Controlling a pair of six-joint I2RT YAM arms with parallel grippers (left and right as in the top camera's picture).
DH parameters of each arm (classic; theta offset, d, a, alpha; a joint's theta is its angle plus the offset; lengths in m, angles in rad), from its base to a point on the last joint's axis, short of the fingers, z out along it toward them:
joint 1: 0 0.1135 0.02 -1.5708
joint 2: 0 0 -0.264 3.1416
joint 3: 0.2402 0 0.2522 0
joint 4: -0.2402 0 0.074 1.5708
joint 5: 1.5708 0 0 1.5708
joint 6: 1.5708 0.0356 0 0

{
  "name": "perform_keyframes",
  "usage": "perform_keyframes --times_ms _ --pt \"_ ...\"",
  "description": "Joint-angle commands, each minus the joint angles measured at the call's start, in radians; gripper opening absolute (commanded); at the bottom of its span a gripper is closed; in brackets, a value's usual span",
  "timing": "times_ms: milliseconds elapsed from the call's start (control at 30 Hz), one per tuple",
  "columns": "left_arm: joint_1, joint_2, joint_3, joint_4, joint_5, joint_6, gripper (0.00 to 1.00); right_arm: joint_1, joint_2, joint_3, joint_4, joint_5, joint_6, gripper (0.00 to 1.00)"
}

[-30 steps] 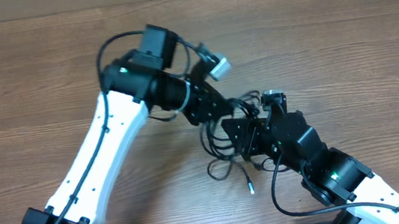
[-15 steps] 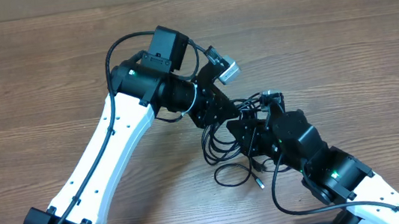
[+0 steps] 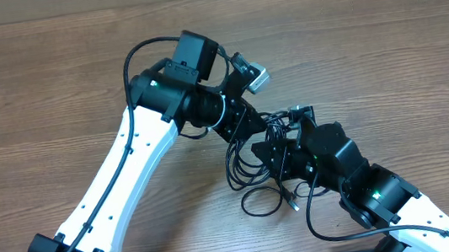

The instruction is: Untangle cables

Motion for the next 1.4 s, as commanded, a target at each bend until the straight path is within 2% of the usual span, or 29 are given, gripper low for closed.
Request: perform_keyframes --times_ms 0,267,400,500,700,800,967,1167,1233,1267,1367 --pt "0.011 0.008 0.021 0.053 -0.252 -0.153 0.05 0.023 -0.061 0.002 0.005 -0.120 -0.035 0.04" --pt "0.011 0.009 0.021 0.100 -0.453 -0.360 0.13 0.023 -0.095 0.002 -0.085 0.001 -0.034 0.04" --pt "0.011 0.009 0.021 0.111 -0.513 -0.419 0.18 0.023 -0.147 0.002 -0.134 0.076 -0.034 0.04" --pt "0.011 0.009 0.021 0.117 -0.513 -0.422 0.18 0.023 -0.186 0.002 -0.159 0.114 -0.034 0.04" --pt "0.011 0.009 0.021 0.114 -0.620 -0.497 0.04 0.023 -0.219 0.002 -0.194 0.144 -0.031 0.06" --pt "0.011 0.009 0.021 0.112 -0.676 -0.561 0.04 0.023 -0.202 0.002 -0.194 0.143 -0.031 0.25" --pt "0.011 0.009 0.021 0.112 -0.747 -0.605 0.04 0.023 -0.112 0.002 -0.091 0.147 -0.036 0.27" --pt "0.035 0.009 0.020 0.103 -0.773 -0.604 0.07 0.023 0.148 0.002 0.051 0.161 -0.035 0.66" --pt "0.045 0.009 0.021 0.095 -0.771 -0.604 0.19 0.023 0.209 0.017 0.058 0.161 -0.049 0.86" --pt "0.051 0.009 0.021 0.085 -0.762 -0.603 0.27 0.023 0.224 0.034 0.047 0.162 -0.062 1.00" --pt "0.058 0.009 0.021 0.039 -0.740 -0.603 0.47 0.020 0.200 0.108 -0.043 0.204 -0.062 1.00"
